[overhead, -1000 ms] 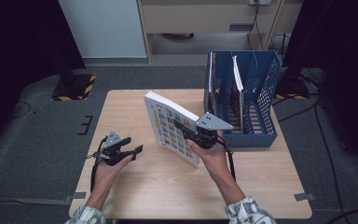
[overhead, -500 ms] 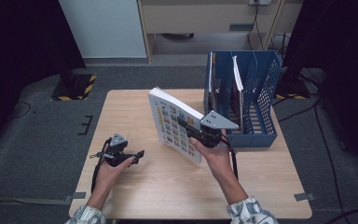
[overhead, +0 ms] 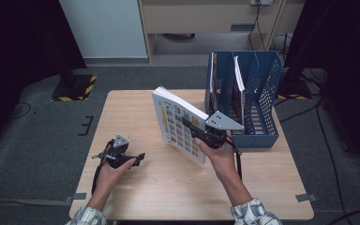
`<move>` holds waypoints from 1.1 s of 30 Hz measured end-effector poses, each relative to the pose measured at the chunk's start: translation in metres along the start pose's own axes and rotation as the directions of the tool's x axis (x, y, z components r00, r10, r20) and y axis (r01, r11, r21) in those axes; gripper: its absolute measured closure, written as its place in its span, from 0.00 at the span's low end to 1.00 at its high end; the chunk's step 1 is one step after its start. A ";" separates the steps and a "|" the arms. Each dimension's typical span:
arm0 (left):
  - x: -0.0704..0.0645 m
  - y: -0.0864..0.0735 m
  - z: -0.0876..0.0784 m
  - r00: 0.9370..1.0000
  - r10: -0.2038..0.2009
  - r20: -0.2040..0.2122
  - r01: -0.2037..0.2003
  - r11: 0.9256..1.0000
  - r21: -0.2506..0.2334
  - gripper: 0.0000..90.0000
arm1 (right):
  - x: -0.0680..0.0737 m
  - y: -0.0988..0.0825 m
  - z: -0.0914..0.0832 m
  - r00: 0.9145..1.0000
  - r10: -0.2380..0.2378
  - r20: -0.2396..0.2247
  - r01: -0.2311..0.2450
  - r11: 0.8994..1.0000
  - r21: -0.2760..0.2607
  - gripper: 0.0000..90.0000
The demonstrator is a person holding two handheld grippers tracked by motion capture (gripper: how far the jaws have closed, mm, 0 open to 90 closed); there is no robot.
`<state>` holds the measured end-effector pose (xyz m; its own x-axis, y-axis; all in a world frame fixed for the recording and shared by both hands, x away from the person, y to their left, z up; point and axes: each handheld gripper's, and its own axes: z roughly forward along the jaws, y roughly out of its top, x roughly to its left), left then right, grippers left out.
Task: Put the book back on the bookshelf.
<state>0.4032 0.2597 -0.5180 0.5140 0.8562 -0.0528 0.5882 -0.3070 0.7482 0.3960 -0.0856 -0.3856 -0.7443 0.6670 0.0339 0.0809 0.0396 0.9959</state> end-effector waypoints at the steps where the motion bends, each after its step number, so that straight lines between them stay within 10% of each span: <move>1: 0.000 0.000 0.000 1.000 -0.002 0.000 0.002 1.000 0.002 0.12 | 0.000 0.000 -0.001 1.000 0.004 0.000 -0.004 1.000 -0.001 0.82; 33: 0.001 -0.008 0.011 1.000 -0.005 -0.029 0.008 0.996 0.085 0.09 | -0.005 0.002 -0.022 1.000 0.007 0.018 -0.007 1.000 0.004 0.82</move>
<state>0.4057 0.2585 -0.5317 0.4926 0.8695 -0.0376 0.6431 -0.3346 0.6888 0.3854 -0.1057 -0.3821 -0.7315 0.6807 0.0396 0.0887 0.0375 0.9953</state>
